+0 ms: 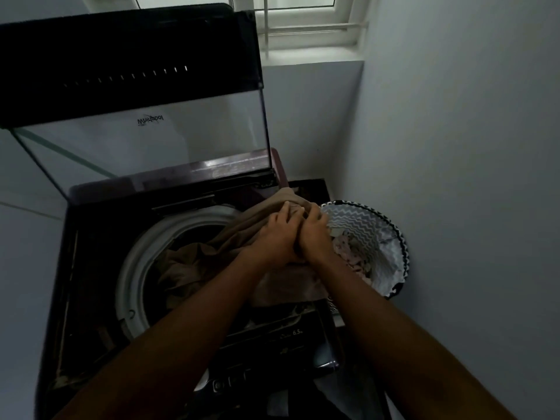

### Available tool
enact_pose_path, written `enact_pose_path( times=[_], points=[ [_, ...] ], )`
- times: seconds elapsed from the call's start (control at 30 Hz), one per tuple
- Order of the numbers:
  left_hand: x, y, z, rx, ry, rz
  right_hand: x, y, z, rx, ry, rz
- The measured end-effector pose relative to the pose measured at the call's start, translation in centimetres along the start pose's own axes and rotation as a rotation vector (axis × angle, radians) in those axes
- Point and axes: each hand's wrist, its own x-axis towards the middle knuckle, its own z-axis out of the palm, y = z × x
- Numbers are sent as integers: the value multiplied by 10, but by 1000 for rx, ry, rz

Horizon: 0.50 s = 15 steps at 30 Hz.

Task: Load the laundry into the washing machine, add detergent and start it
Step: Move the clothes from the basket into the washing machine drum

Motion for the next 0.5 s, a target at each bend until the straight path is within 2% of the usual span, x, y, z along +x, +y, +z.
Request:
enact_pose_path(
  times=[0.2,0.37,0.5],
  points=[
    [2,5,-9,127,-26,-6,8,-3,7,-117,-96,-105],
    [7,2,-6,71,-32,-34,3,-7,4,-232,-5,-160],
    [3,-5,-5,-27,3,-31,-7,-15,-2,-201,60,-130]
  ],
)
